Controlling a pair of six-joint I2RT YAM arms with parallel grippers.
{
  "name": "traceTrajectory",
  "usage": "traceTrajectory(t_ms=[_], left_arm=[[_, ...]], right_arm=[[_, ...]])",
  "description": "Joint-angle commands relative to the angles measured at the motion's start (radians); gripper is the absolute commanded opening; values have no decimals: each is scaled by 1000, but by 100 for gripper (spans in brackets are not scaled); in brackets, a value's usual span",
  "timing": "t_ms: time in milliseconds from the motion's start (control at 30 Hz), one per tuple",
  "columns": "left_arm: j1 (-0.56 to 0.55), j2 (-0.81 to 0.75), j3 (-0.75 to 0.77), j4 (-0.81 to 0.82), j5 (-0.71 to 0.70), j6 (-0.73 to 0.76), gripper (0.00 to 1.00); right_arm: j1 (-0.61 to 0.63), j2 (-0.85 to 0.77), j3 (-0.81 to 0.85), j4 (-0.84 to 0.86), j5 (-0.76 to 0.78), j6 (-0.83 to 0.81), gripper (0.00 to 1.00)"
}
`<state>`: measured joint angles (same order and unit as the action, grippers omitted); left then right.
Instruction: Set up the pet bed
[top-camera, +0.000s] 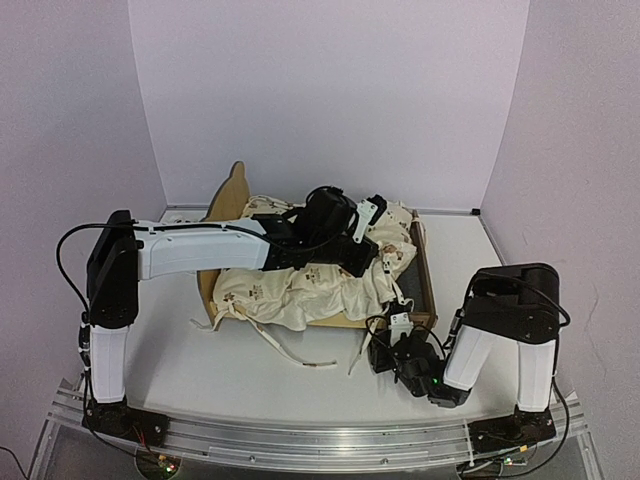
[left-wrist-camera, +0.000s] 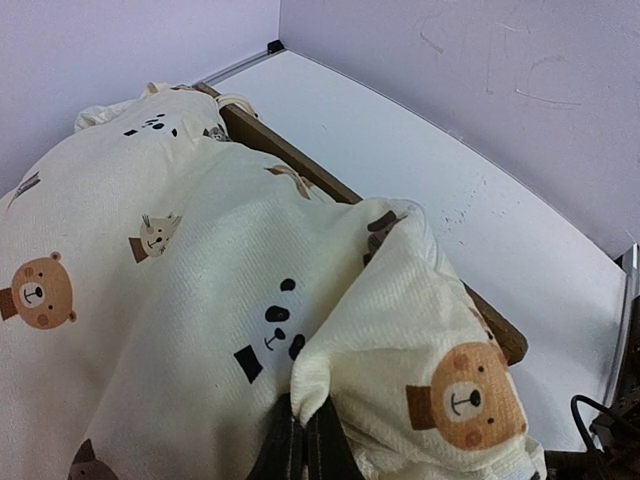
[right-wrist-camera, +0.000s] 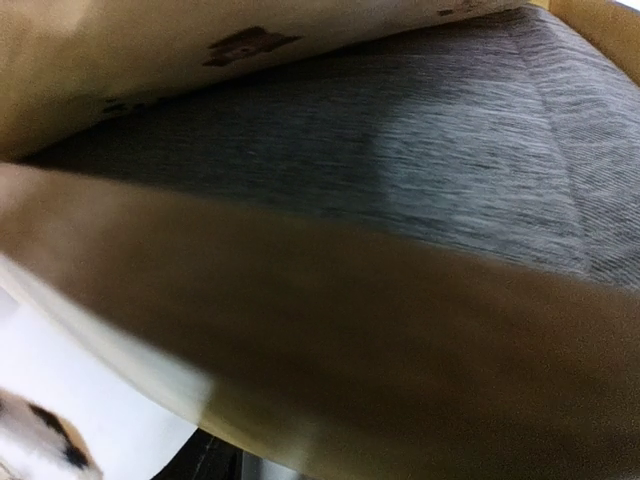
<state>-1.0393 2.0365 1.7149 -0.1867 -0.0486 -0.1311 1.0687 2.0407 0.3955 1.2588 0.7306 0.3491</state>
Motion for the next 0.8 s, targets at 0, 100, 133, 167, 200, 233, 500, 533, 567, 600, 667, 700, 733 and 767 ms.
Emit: traceTrajectory(t_ms=[0, 100, 133, 167, 200, 233, 500, 533, 567, 600, 667, 700, 733, 767], left_arm=[[18, 8, 58, -27, -26, 8, 0], [18, 10, 59, -30, -25, 10, 0], [18, 11, 60, -31, -24, 10, 0], [18, 11, 58, -32, -23, 11, 0], [18, 11, 56, -32, -23, 12, 0], [18, 11, 53, -33, -23, 13, 0], [19, 14, 49, -32, -19, 16, 0], [19, 14, 50, -32, -18, 15, 0], [19, 15, 50, -33, -17, 14, 0], [19, 14, 49, -34, -17, 13, 0], [19, 11, 47, -34, -18, 11, 0], [19, 9, 45, -32, -18, 8, 0], [19, 8, 44, -31, -19, 7, 0], [19, 8, 45, -31, -18, 7, 0]], right_arm=[[0, 31, 64, 22, 7, 18, 48], [-1, 71, 99, 23, 68, 8, 48], [0, 86, 110, 23, 87, 5, 47], [0, 95, 119, 22, 107, 1, 46], [-1, 110, 124, 23, 130, -1, 45], [-1, 121, 130, 23, 157, -3, 44], [-4, 154, 152, 24, 295, -87, 20], [-4, 152, 152, 24, 296, -107, 16], [-4, 150, 152, 24, 295, -127, 12], [-4, 148, 150, 24, 294, -145, 8], [-4, 142, 141, 24, 286, -176, 2], [-4, 137, 135, 24, 276, -189, 0], [-3, 128, 124, 24, 261, -202, 0], [-3, 114, 109, 24, 244, -210, 0]])
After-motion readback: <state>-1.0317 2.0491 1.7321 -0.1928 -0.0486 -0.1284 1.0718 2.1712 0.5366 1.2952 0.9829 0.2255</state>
